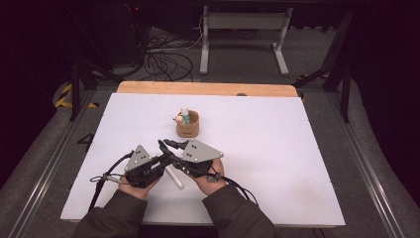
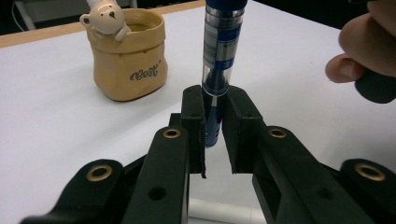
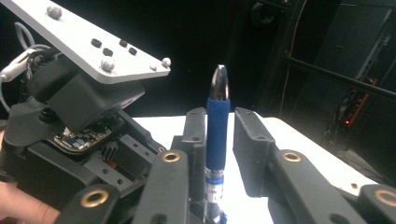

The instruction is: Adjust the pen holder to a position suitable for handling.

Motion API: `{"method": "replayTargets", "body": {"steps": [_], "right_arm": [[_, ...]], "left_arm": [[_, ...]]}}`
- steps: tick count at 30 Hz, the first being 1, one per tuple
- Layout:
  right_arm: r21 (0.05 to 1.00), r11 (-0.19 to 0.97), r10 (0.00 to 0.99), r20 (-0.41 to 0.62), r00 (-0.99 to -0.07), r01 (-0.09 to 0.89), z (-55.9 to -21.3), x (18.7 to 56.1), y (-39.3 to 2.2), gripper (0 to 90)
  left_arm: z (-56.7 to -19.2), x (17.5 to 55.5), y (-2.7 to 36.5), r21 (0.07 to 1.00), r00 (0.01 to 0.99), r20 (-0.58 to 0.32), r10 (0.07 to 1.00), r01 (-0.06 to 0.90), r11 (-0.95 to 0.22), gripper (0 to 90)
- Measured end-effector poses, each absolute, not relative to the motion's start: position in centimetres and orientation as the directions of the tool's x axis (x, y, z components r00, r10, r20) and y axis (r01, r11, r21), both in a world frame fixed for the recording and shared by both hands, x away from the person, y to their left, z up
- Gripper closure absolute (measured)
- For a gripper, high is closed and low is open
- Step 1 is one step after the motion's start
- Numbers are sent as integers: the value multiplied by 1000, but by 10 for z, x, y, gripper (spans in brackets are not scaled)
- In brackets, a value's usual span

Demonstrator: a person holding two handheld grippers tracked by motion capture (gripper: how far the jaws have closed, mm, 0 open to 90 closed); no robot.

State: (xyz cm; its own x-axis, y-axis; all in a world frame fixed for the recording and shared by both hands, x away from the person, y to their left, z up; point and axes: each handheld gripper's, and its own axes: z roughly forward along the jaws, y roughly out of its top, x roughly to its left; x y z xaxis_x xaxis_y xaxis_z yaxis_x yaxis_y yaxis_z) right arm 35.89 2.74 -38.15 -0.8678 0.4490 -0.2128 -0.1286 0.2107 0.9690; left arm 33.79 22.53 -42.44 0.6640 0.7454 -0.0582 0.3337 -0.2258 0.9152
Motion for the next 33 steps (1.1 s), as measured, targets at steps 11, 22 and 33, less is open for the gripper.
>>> {"method": "replayTargets", "body": {"steps": [11,22,33], "right_arm": [[983,183,514,-111,-850,-18,-391,372,-3,642],[983,182,570,-84,-818,25,-392,373,-39,454],[980,183,583,-48,-811,74,-393,367,-72,327]], "left_arm": [[-423,345,221,904,655,-52,754,352,-244,793],[-418,348,213,898,681,-30,732,340,-280,792],[-409,352,211,902,681,-17,732,326,-282,792]]}}
